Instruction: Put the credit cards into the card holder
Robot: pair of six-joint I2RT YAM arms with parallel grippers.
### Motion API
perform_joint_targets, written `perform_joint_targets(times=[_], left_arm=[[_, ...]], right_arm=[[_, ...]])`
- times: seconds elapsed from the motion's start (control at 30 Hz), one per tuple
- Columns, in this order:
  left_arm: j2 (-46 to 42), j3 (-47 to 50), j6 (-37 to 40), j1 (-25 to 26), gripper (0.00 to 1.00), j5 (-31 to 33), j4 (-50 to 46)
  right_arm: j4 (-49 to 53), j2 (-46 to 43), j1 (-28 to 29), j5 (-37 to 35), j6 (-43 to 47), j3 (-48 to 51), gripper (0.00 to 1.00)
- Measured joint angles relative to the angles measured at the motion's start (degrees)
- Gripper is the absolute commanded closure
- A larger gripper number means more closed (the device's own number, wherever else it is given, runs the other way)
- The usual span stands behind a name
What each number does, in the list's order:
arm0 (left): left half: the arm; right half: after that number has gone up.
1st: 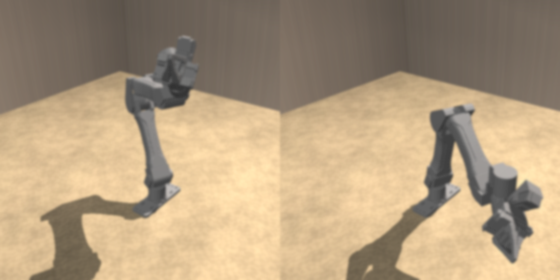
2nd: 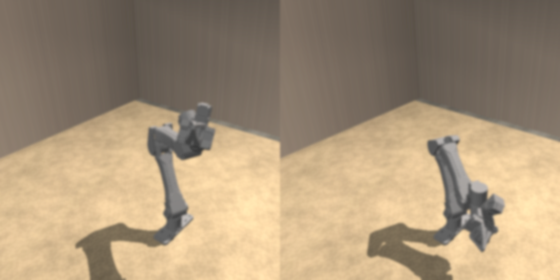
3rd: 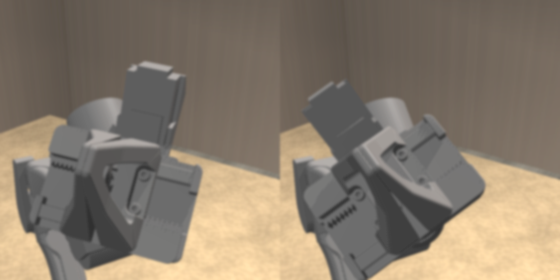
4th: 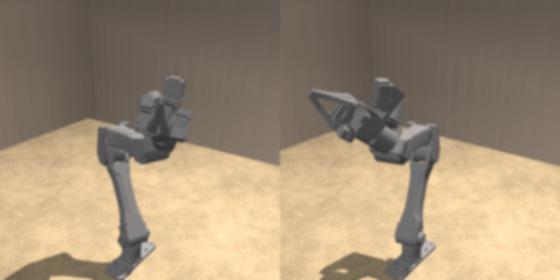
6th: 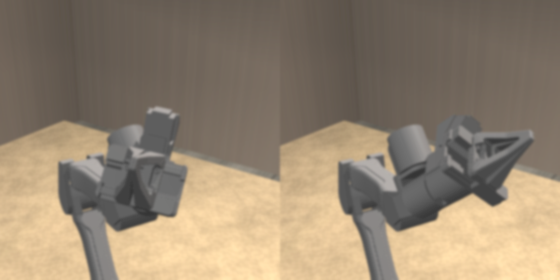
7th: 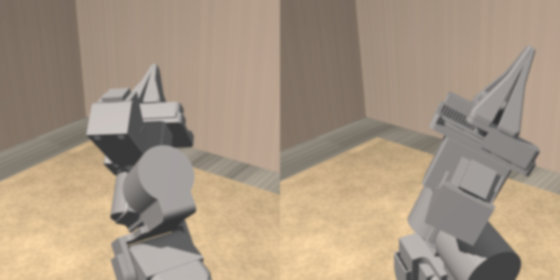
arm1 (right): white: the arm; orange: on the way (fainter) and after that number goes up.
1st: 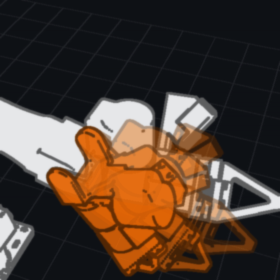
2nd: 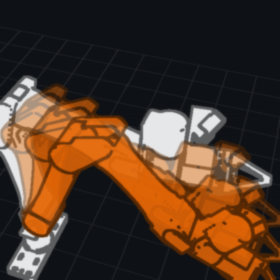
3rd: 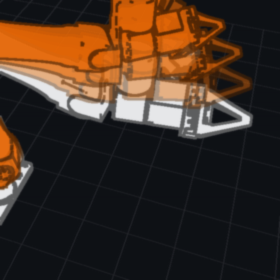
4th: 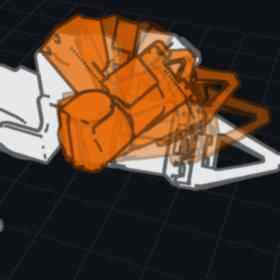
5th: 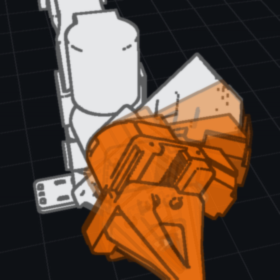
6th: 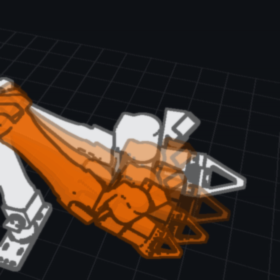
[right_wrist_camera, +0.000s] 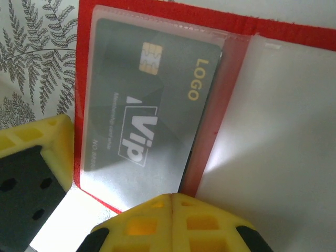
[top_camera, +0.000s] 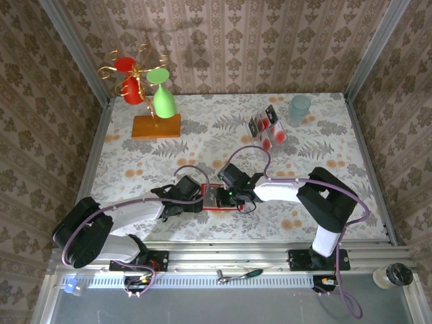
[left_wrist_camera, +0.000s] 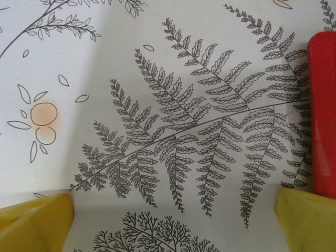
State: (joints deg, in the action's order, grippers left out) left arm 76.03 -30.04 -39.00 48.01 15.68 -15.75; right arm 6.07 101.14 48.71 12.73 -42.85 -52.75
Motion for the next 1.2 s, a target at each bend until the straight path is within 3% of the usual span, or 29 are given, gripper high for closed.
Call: perform_joint_targets(times=[0.4, 0.8, 1.2], left_arm=[[-0.1, -0.1, -0.4, 0.7, 0.0, 0.8, -0.2], [-6.2, -0.2, -0.4, -0.1, 0.0, 0.6, -2.3], [-7.5, -4.5, -0.3, -0.1, 0.0, -1.0, -3.6]], right_arm=[[-1.4, 0.5, -0.3, 1.2, -1.0, -0.2, 1.0], [2.4, -9.8, -7.2, 0.7, 0.5, 1.1, 0.99], [7.5, -10.5, -9.4, -2.0, 4.4, 1.2, 0.99]])
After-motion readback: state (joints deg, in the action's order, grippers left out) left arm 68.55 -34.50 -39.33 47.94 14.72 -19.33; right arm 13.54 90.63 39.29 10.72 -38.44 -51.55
